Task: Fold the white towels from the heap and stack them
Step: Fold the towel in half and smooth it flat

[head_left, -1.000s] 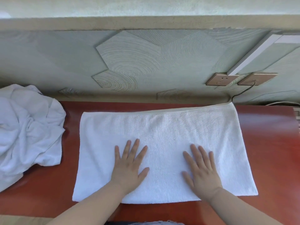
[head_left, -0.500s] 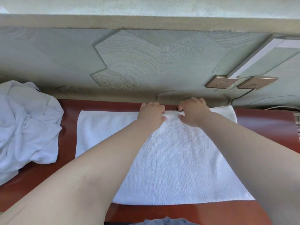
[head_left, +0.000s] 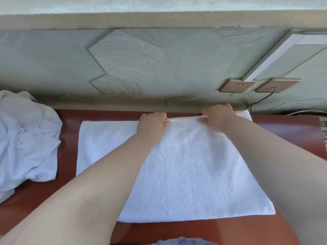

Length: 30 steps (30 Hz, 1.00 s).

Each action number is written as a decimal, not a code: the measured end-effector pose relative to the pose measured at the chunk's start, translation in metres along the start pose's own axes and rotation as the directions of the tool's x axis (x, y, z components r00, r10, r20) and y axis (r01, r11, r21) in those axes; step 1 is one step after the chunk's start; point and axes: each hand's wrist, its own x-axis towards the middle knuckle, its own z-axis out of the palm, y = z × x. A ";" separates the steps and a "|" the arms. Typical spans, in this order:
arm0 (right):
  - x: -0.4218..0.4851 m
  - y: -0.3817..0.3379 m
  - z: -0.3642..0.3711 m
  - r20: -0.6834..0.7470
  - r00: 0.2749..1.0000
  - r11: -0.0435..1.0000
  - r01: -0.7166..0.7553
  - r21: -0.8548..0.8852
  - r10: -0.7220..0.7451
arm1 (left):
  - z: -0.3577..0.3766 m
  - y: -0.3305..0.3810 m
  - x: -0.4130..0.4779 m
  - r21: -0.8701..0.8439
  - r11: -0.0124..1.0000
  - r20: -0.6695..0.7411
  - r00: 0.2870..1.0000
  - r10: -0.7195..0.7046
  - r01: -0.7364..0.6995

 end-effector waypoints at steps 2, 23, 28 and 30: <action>0.002 0.001 0.004 -0.086 0.996 0.999 0.014 0.033 -0.011 | 0.002 -0.001 0.000 -0.046 0.998 -0.059 0.997 -0.051 0.049; -0.019 0.129 0.036 -0.192 0.885 0.853 -0.319 0.412 0.424 | 0.022 -0.007 -0.003 0.036 0.989 -0.259 0.957 -0.128 0.142; -0.044 0.128 0.055 -0.217 0.822 0.750 -0.329 0.575 0.527 | 0.031 0.053 -0.028 0.063 0.978 -0.222 0.953 0.207 -0.198; -0.066 0.123 0.070 -0.210 0.800 0.730 -0.362 0.579 0.562 | 0.043 0.092 -0.042 0.113 0.878 0.046 0.885 0.464 -0.466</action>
